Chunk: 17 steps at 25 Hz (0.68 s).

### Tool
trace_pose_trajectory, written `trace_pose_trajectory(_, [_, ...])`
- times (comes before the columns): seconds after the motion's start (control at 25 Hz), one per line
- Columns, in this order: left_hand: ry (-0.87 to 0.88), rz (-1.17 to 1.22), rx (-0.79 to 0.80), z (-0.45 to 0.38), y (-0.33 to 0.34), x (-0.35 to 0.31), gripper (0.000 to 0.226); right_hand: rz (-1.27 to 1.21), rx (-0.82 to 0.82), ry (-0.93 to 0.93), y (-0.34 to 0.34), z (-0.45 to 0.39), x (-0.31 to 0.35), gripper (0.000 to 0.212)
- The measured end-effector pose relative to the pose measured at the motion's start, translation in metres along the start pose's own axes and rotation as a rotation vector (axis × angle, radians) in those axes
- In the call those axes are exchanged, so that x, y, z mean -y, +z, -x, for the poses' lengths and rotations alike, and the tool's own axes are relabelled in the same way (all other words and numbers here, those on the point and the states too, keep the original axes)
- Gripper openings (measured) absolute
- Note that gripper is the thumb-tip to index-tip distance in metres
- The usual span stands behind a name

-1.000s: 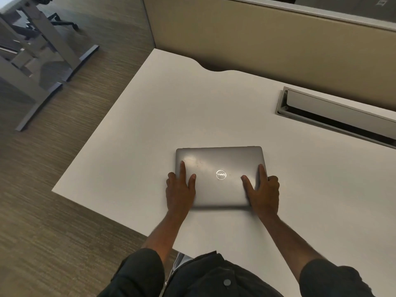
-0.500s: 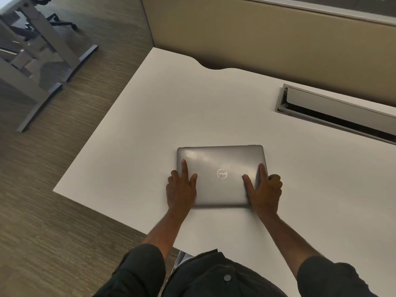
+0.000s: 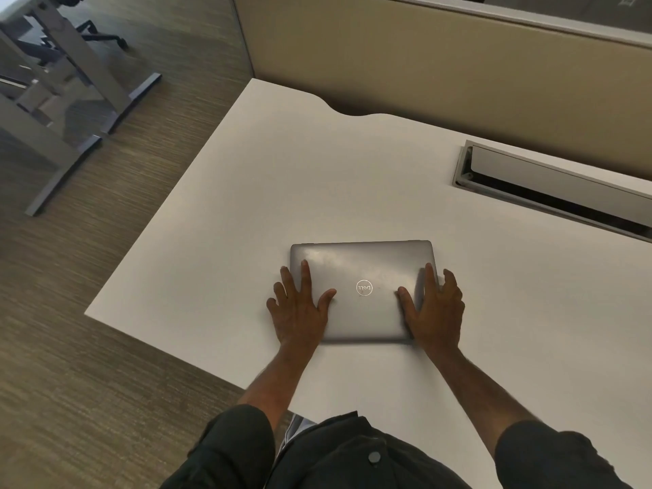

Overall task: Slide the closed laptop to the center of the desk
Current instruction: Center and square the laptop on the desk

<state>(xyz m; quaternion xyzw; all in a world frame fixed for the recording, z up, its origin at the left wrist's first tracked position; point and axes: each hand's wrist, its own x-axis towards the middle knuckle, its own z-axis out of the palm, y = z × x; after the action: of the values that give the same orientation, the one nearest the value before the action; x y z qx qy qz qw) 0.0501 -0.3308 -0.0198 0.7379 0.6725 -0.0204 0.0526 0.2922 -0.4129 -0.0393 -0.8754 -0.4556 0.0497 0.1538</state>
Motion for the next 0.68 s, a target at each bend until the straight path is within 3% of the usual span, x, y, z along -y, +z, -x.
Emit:
trace_pose_trajectory(0.36, [-0.032, 0.132, 0.130, -0.008, -0.004, -0.005, 0.081, 0.029, 0.065, 0.036, -0.002, -0.003, 0.005, 0.069])
trace_pose_trajectory(0.68, [-0.146, 0.584, 0.229, -0.022, -0.012, 0.005, 0.091, -0.062, 0.135, 0.119, -0.010, -0.010, 0.012, 0.076])
